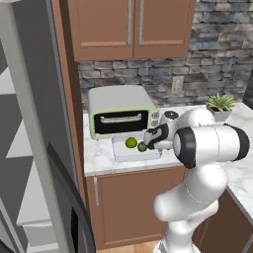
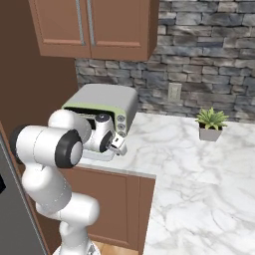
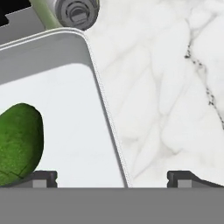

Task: Take the avocado and lime out of the freezer and place them in the tupperware container on the counter. Then put the tupperware containing the vegetables back in the freezer.

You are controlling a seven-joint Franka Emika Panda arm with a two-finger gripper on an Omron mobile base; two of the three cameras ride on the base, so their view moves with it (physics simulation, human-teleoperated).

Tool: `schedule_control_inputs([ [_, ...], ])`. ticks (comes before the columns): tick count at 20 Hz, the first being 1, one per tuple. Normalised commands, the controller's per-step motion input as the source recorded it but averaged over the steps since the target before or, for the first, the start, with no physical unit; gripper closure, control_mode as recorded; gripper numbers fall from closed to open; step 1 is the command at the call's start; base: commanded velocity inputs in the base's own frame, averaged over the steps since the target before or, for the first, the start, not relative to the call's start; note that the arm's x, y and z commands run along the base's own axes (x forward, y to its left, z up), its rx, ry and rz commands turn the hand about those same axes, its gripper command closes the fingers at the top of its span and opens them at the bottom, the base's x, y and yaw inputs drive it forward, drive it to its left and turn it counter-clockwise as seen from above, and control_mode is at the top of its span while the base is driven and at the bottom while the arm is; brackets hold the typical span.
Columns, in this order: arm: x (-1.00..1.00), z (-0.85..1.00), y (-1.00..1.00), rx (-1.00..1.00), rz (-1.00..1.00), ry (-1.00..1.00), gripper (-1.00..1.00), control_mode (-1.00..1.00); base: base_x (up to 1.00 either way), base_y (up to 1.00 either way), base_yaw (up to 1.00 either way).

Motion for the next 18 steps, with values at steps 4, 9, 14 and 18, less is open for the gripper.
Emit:
schedule_control_inputs([
  [4, 0.13, -0.26, 0.0, 0.0, 0.03, 0.0, -1.0, -1.0, 0.0, 0.0, 0.0],
  [9, 0.21, -0.23, 0.0, 0.0, 0.02, 0.0, -1.0, -1.0, 0.0, 0.0, 0.0],
  [14, 0.24, -0.23, 0.0, 0.0, 0.01, 0.0, -1.0, -1.0, 0.0, 0.0, 0.0],
  [18, 0.21, -0.21, 0.0, 0.0, 0.0, 0.0, -1.0, -1.0, 0.0, 0.0, 0.0],
])
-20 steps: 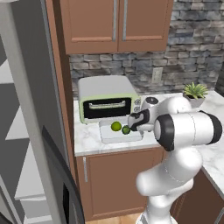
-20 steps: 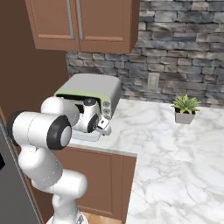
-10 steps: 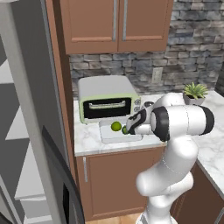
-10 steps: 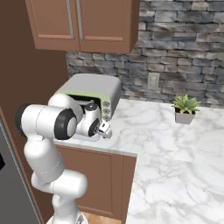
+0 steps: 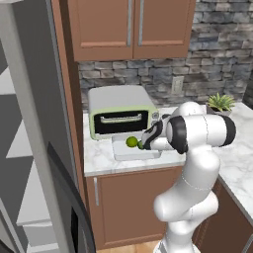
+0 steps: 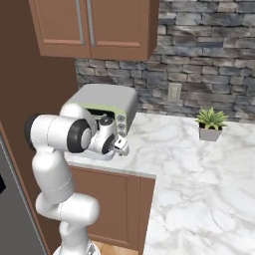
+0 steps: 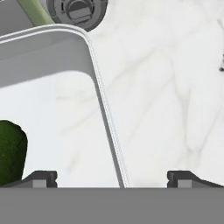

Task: Take the avocado and lime out of the freezer and place them in the tupperware container on the counter. Then put the tupperware containing the vegetables back in the freezer.

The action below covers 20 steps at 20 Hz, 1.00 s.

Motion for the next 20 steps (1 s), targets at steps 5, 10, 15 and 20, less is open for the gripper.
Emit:
schedule_control_inputs([
  [5, 0.06, -0.18, 0.0, 0.0, 0.0, 0.0, 1.0, -1.0, 0.0, 0.0, 0.0],
  [10, -0.02, -0.16, 0.04, 0.0, 0.01, 0.0, 1.0, -1.0, 0.0, 0.0, 0.0],
  [15, -0.13, -0.13, 0.15, 0.0, 0.02, 0.0, 1.0, -1.0, 0.0, 0.0, 0.0],
  [20, -0.23, 0.0, 0.21, 0.0, 0.0, 0.0, 1.0, -1.0, 0.0, 0.0, 0.0],
])
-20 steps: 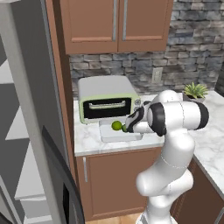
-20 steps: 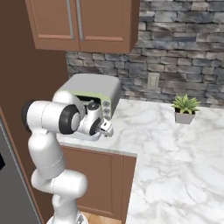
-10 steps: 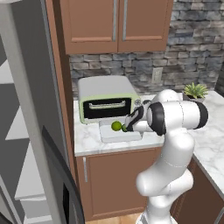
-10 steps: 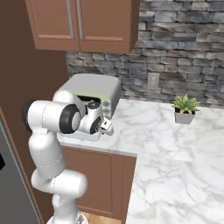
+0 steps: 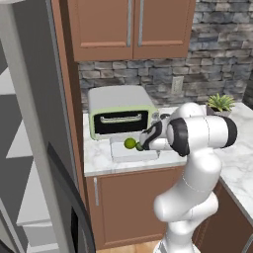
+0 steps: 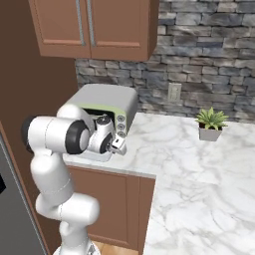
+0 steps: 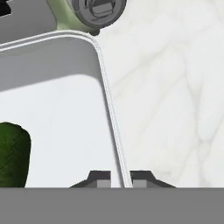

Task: Take the avocado and lime out of the freezer and place them in the tupperware container on the counter. Then put the tupperware containing the vegetables back in the freezer.

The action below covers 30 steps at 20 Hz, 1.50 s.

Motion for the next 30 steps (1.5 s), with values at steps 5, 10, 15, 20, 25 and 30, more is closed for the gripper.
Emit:
schedule_control_inputs([
  [5, -0.26, 0.17, 0.17, 0.0, 0.0, -0.04, 1.0, -1.0, 0.0, 0.0, 0.0],
  [10, -0.16, 0.59, 0.01, 0.05, 0.0, -0.07, 1.0, -1.0, 0.0, 0.0, 0.0],
  [15, 0.0, 0.76, -0.01, 0.12, -0.01, 0.0, 1.0, -1.0, 0.0, 0.0, 0.0],
  [20, -0.08, 0.7, 0.0, 0.1, -0.04, 0.0, 1.0, -1.0, 0.0, 0.0, 0.0],
  [25, -0.46, 0.7, 0.0, 0.02, -0.07, 0.0, 1.0, -1.0, 0.0, 0.0, 0.0],
  [30, -0.69, 0.73, 0.0, 0.0, -0.09, 0.0, 1.0, -1.0, 0.0, 0.0, 0.0],
])
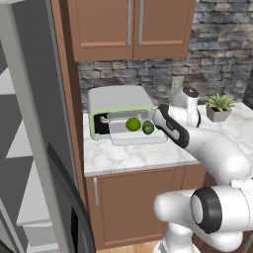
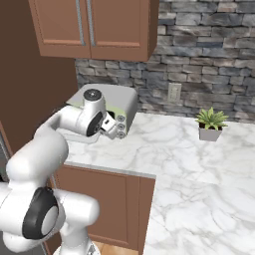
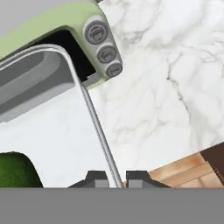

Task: Take the avocado and lime out of the freezer and place them in the tupperware container on the counter. Then put the tupperware containing the vegetables back in the freezer.

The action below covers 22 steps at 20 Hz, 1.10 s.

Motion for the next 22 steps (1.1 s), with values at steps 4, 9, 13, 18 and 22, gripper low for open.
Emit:
schedule_control_inputs([
  [4, -0.82, 0.76, -0.04, 0.0, -0.1, 0.0, 1.0, -1.0, 0.0, 0.0, 0.0],
  [9, -0.9, 0.68, -0.07, 0.01, -0.09, 0.0, 1.0, -1.0, 0.0, 0.0, 0.0],
  [13, -0.77, 0.64, -0.11, 0.0, -0.1, 0.0, 1.0, -1.0, 0.0, 0.0, 0.0],
  [18, -0.67, 0.64, -0.1, 0.0, -0.08, 0.0, 1.0, -1.0, 0.0, 0.0, 0.0],
  [22, -0.67, 0.65, -0.11, 0.0, -0.05, 0.0, 1.0, -1.0, 0.0, 0.0, 0.0],
])
